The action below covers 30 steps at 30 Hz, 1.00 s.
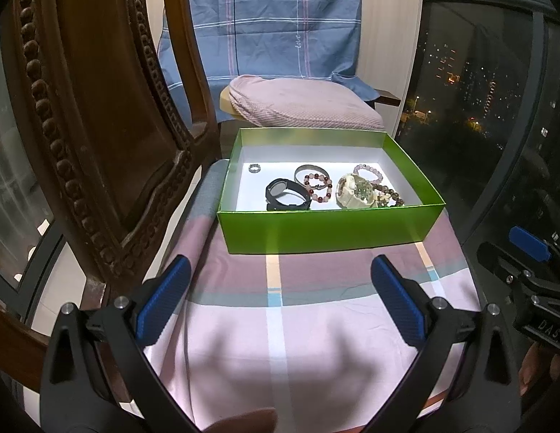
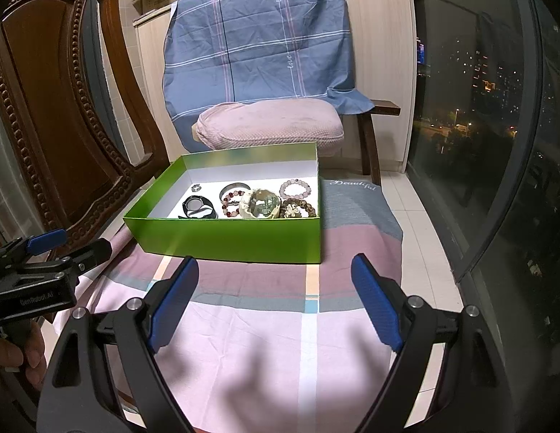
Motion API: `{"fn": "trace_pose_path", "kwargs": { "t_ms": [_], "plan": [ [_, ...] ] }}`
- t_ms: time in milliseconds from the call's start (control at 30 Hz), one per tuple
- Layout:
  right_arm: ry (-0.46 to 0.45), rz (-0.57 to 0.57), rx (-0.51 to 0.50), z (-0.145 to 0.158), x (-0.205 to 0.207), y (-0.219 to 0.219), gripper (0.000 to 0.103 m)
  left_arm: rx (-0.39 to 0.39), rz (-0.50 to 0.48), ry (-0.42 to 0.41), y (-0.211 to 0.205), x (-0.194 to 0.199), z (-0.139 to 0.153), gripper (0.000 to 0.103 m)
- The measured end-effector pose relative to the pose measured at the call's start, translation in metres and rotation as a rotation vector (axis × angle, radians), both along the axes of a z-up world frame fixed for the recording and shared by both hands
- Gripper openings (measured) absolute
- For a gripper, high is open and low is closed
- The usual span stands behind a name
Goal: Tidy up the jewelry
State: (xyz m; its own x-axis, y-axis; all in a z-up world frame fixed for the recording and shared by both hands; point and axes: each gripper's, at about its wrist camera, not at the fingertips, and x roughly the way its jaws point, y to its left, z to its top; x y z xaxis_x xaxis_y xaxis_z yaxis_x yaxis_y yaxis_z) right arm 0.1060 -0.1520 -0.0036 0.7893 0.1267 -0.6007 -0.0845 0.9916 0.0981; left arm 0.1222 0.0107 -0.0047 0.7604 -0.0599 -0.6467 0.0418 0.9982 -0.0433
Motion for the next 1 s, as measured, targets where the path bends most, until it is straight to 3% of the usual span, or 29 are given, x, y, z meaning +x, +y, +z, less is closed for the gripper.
{"fn": "trace_pose_path", "kwargs": {
  "t_ms": [1000],
  "plan": [
    [0.004,0.007,-0.008,-0.0005,-0.0006,0.0023,0.084,0.007,-0.005,0.01,-0.0005,0.0003,-0.0024,0.099]
  ]
}}
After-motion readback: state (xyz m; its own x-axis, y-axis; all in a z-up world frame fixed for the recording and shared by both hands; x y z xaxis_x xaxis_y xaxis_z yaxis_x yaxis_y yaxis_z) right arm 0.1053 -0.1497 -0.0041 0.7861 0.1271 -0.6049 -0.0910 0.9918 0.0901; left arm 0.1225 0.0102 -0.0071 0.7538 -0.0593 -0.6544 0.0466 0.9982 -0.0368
